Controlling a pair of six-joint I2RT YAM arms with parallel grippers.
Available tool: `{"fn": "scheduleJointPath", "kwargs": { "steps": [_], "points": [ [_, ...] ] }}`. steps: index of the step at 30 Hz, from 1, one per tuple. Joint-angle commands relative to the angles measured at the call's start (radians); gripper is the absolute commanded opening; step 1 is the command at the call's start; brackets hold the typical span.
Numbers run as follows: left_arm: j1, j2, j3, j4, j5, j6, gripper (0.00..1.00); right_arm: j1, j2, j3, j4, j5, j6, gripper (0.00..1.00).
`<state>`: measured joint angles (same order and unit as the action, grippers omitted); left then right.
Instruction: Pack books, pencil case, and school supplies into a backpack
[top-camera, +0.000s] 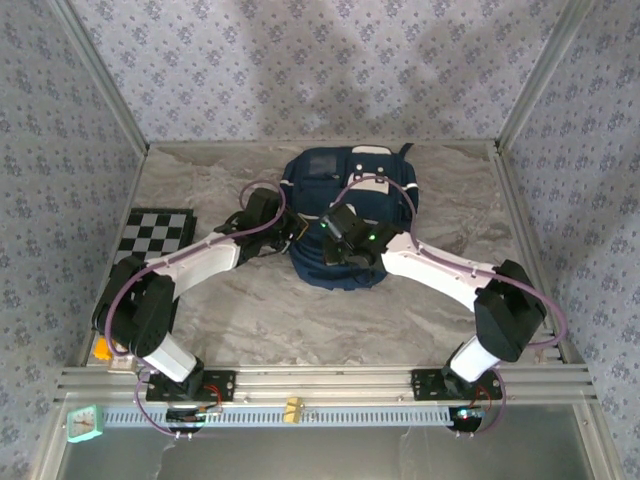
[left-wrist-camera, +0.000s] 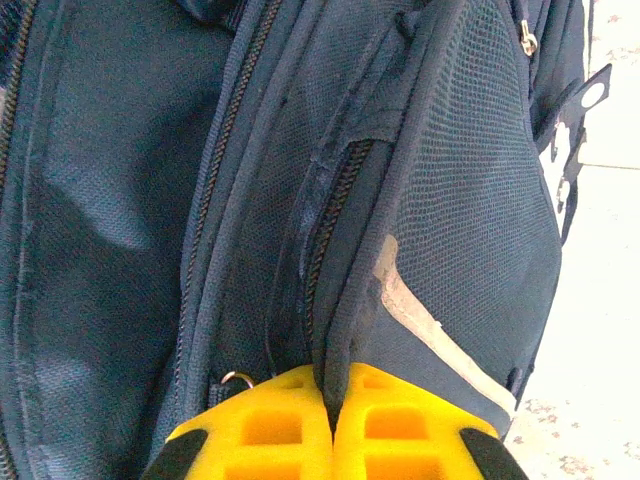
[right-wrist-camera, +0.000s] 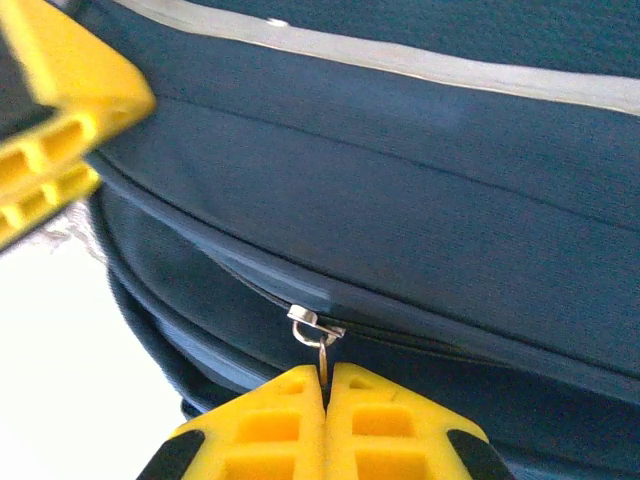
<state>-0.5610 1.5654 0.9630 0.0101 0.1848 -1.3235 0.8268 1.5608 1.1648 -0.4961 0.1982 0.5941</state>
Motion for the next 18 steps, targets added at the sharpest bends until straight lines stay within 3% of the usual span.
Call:
{"fn": "scheduleJointPath", "kwargs": {
  "steps": [1, 8, 11, 15, 18],
  "points": [
    [0.087, -0.053, 0.046, -0.066, -0.071, 0.106, 0.0, -0.013, -0.08, -0.062, -0.172, 0.049, -0.013, 0.0],
    [0.226, -0.074, 0.095, -0.193, -0.003, 0.327, 0.0, -0.129, -0.178, -0.18, -0.217, 0.013, -0.072, 0.0],
    [0.277, -0.031, 0.145, -0.225, 0.037, 0.43, 0.0, -0.168, -0.158, -0.168, -0.232, 0.059, -0.105, 0.0],
    [0.337, 0.042, 0.239, -0.268, 0.084, 0.62, 0.0, -0.094, -0.142, -0.131, -0.186, -0.004, -0.196, 0.0],
    [0.378, 0.114, 0.33, -0.332, 0.136, 0.779, 0.0, -0.026, -0.108, -0.091, -0.215, 0.054, -0.2, 0.0]
  ]
}}
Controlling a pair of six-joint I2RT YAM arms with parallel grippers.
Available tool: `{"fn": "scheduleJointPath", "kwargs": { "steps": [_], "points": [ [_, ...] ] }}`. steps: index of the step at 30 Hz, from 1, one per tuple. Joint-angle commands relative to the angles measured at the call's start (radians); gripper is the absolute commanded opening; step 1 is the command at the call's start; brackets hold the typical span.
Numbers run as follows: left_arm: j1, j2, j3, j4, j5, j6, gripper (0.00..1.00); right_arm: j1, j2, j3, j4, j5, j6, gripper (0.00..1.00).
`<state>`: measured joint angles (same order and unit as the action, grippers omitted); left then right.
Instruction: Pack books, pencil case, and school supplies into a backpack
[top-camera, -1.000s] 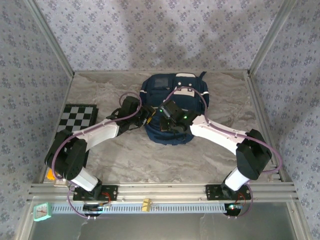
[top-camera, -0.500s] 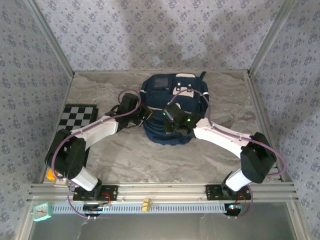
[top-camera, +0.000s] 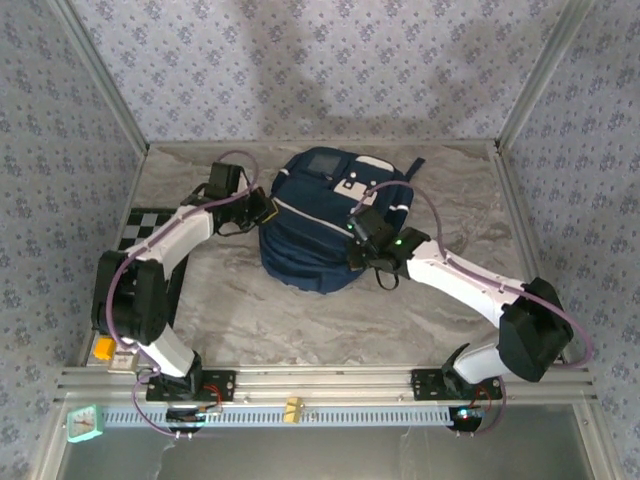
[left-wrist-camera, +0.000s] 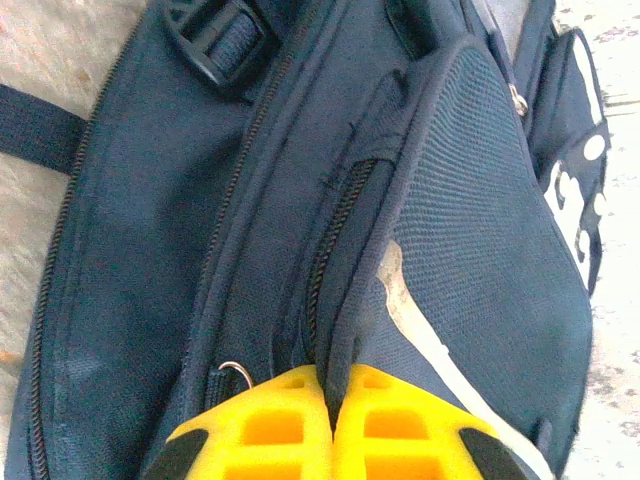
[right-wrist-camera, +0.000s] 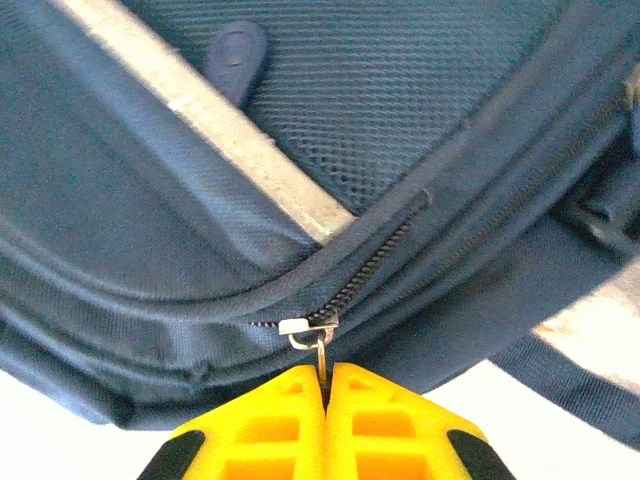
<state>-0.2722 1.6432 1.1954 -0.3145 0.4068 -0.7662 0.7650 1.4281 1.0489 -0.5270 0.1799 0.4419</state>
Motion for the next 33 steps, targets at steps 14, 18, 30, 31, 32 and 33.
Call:
{"fn": "scheduleJointPath", "kwargs": {
  "steps": [14, 18, 30, 31, 32, 33],
  "points": [
    [0.121, 0.14, 0.21, -0.118, -0.033, 0.597, 0.0, -0.184, 0.048, 0.074, -0.15, 0.127, -0.161, 0.0],
    [0.114, 0.08, 0.164, -0.094, 0.031, 0.521, 0.27, -0.185, 0.01, 0.089, -0.128, 0.014, -0.168, 0.28],
    [0.129, -0.389, -0.305, 0.036, -0.786, 0.37, 1.0, -0.433, -0.358, -0.27, 0.247, 0.455, -0.162, 0.9],
    [0.14, -0.412, -0.376, 0.104, -0.851, 0.397, 1.0, -0.486, -0.38, -0.336, 0.323, 0.468, -0.18, 0.95],
    [0.159, -0.432, -0.439, 0.176, -0.873, 0.429, 1.0, -0.539, -0.391, -0.398, 0.405, 0.46, -0.196, 1.0],
    [0.172, -0.445, -0.492, 0.253, -0.892, 0.454, 1.0, -0.587, -0.392, -0.447, 0.467, 0.441, -0.195, 1.0]
  ]
}}
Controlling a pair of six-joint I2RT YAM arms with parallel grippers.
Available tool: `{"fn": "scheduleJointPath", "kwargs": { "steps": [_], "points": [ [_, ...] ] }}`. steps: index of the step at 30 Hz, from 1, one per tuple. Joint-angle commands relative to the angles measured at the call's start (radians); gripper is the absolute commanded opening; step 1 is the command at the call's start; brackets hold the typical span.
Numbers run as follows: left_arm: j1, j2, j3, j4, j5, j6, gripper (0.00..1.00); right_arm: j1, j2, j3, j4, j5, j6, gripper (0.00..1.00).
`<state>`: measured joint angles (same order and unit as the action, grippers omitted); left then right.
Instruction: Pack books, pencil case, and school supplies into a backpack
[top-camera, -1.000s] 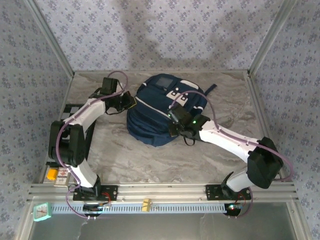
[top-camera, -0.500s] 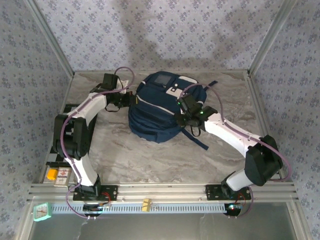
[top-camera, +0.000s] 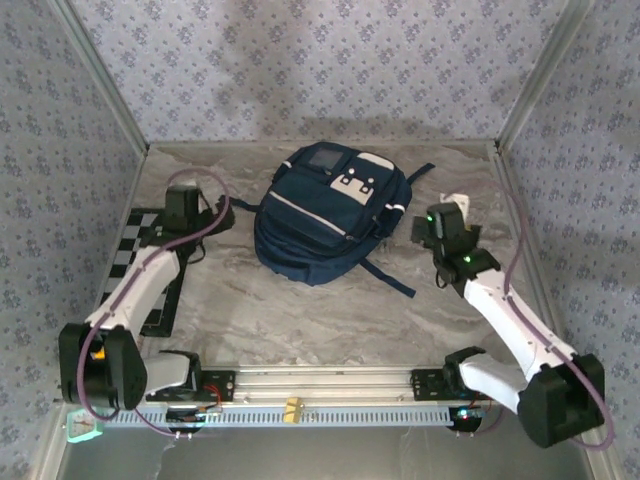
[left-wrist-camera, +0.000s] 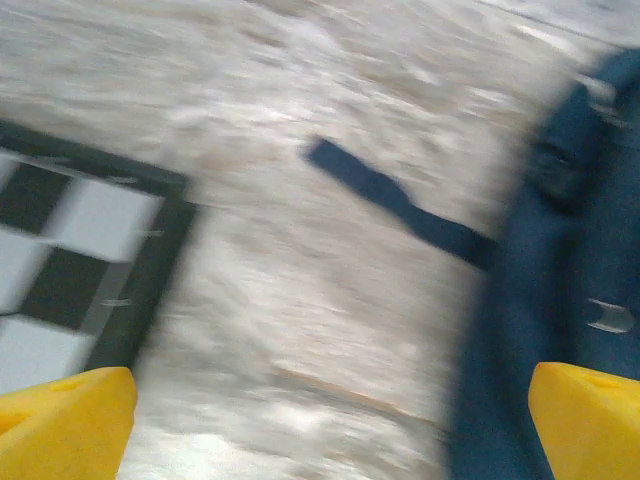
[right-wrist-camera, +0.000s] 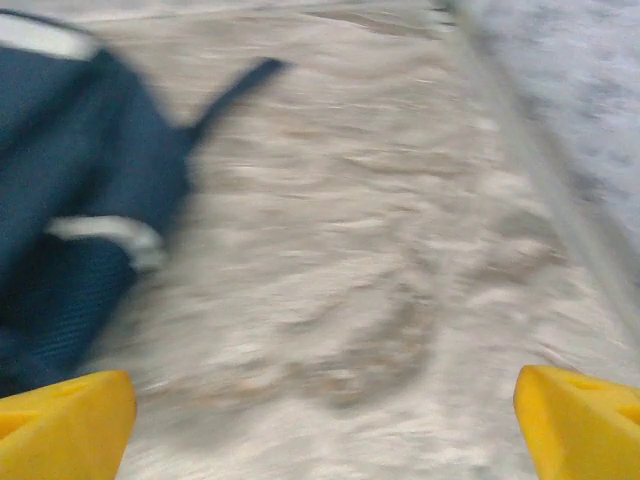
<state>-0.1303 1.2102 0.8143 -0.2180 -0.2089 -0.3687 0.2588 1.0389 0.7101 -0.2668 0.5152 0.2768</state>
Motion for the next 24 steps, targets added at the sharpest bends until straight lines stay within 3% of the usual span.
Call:
{"fn": "scheduleJointPath", "kwargs": {
  "steps": [1, 4, 8, 9, 13, 15, 17, 19, 24],
  "points": [
    [0.041, -0.019, -0.174, 0.254, -0.287, 0.09, 1.0, -0.133, 0.003, -0.152, 0.273, 0.081, -0.033, 1.0],
    [0.059, 0.014, -0.285, 0.47, -0.275, 0.18, 1.0, -0.211, 0.04, -0.277, 0.46, 0.062, -0.054, 1.0],
    [0.062, 0.107, -0.34, 0.658, -0.162, 0.274, 1.0, -0.339, 0.159, -0.366, 0.722, -0.188, -0.111, 1.0],
    [0.061, 0.123, -0.351, 0.701, -0.148, 0.289, 1.0, -0.354, 0.182, -0.34, 0.691, -0.238, -0.083, 1.0],
    [0.061, 0.174, -0.381, 0.855, -0.088, 0.349, 1.0, -0.346, 0.311, -0.324, 0.916, -0.39, -0.212, 1.0],
    [0.068, 0.209, -0.395, 0.936, -0.023, 0.369, 1.0, -0.357, 0.371, -0.296, 0.942, -0.507, -0.23, 1.0],
    [0.072, 0.245, -0.426, 1.02, 0.031, 0.384, 1.0, -0.314, 0.447, -0.291, 1.013, -0.537, -0.295, 1.0],
    [0.075, 0.276, -0.449, 1.085, 0.043, 0.384, 1.0, -0.259, 0.493, -0.341, 1.143, -0.458, -0.331, 1.0],
    [0.146, 0.323, -0.399, 1.017, 0.124, 0.327, 1.0, -0.283, 0.488, -0.317, 1.08, -0.462, -0.304, 1.0]
  ]
}}
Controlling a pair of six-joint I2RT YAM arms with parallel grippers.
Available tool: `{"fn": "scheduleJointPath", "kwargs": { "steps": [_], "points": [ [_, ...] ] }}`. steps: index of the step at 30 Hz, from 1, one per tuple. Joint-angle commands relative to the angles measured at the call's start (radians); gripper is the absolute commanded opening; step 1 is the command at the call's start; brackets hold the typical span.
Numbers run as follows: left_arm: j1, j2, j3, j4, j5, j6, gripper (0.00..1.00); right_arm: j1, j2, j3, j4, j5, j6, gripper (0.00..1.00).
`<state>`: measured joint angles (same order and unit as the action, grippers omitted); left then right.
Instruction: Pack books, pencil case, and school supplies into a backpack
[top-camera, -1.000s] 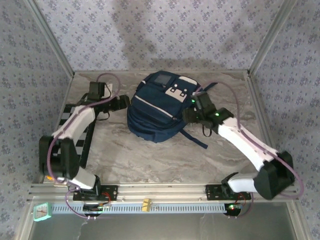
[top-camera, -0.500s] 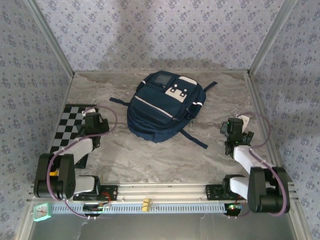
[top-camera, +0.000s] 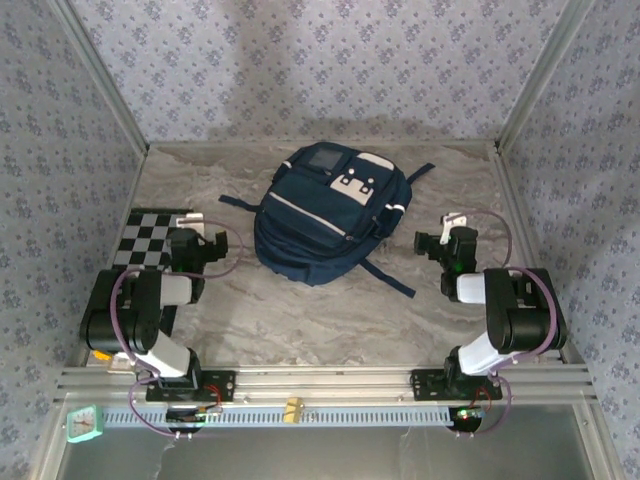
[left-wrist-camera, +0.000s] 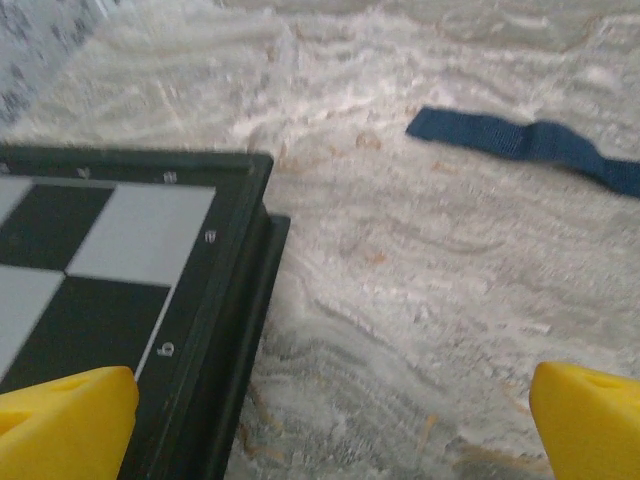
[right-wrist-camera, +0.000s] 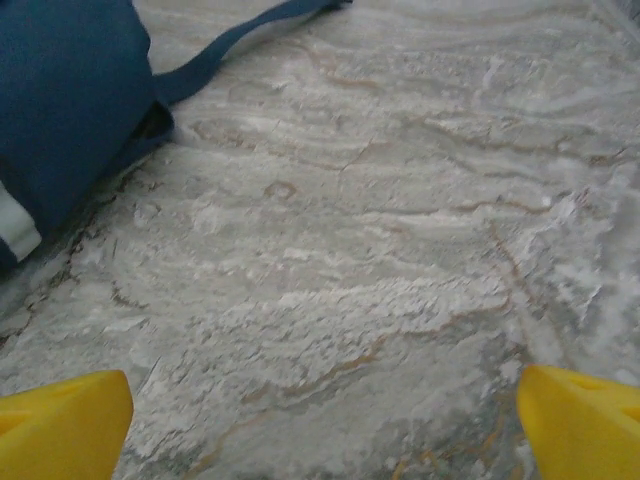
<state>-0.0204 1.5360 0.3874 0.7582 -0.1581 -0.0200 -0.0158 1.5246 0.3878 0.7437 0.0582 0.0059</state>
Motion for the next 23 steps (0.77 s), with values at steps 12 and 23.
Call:
{"fn": "scheduleJointPath", "kwargs": {
  "steps": [12, 23],
  "points": [
    [0.033, -0.003, 0.023, 0.055, 0.069, -0.017, 1.0, -0.011, 0.0, 0.002, 0.075, -0.014, -0.033, 1.0],
    [0.031, -0.001, 0.024, 0.055, 0.068, -0.018, 1.0, -0.012, 0.003, 0.004, 0.074, -0.016, -0.034, 1.0]
  ]
}}
